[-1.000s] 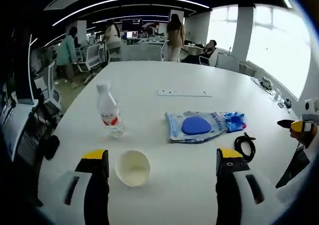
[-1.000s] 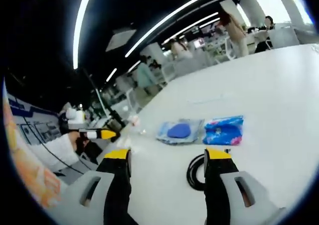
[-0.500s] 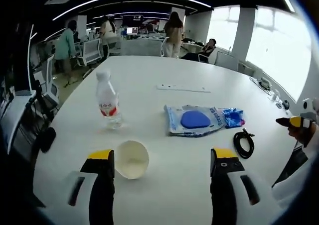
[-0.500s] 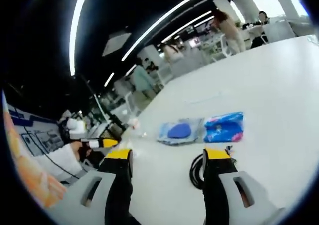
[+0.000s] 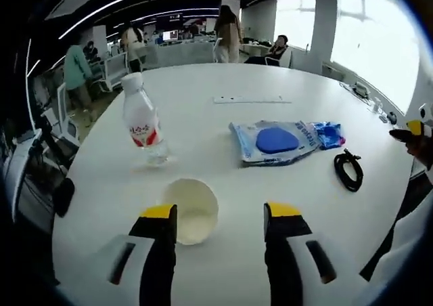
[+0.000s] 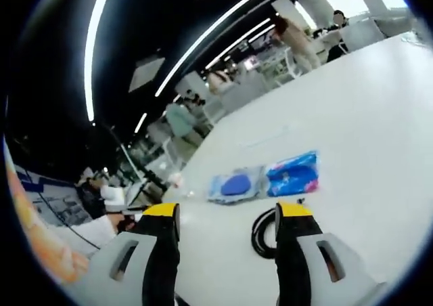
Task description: Arrange the tabletop items into an orderly group along one side of the table until the central work area is clear of visible clutter.
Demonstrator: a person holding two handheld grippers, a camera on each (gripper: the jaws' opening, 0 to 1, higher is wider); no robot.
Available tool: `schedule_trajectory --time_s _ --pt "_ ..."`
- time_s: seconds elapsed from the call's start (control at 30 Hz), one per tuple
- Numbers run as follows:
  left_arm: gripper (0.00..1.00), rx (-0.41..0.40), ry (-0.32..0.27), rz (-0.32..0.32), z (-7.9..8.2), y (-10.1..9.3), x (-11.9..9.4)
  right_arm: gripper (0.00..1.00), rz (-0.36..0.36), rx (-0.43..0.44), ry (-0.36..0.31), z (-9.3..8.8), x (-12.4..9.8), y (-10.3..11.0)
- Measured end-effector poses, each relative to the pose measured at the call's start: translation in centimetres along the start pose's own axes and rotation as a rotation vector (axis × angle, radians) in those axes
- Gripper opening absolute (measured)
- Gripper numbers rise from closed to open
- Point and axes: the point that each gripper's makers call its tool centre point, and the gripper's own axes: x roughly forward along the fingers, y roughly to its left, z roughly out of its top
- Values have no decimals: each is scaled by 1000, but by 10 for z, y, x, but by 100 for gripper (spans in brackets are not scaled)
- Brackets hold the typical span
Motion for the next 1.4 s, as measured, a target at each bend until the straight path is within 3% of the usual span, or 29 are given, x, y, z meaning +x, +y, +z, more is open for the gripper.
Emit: schedule_trajectory --time_s 0.13,0.3,0.47,0.53,0.7,0.9,1.13,1.3,1.4 --pt "45 19 25 -1 -5 2 8 55 -42 34 -26 3 -10 -15" --pt "19 79 32 11 -9 7 16 54 -69 69 -37 2 -14 -25" --pt "9 109 56 13 -12 9 22 53 -84 81 -16 -3 -11 -28" --pt "0 114 61 4 -13 8 23 52 -85 87 -7 -3 -8 -28" --pt "0 127 33 20 -3 14 25 51 -83 89 2 -1 -1 -26" --pt "0 219 -13 15 28 15 27 51 -74 94 29 -6 8 -24" --pt "0 326 -48 -47 76 8 53 50 -65 94 55 -11 13 -22" --pt "0 338 -46 -95 95 3 75 50 -92 111 40 -8 7 -34" --pt "0 371 -25 -109 96 0 87 50 -110 129 27 -7 3 -41"
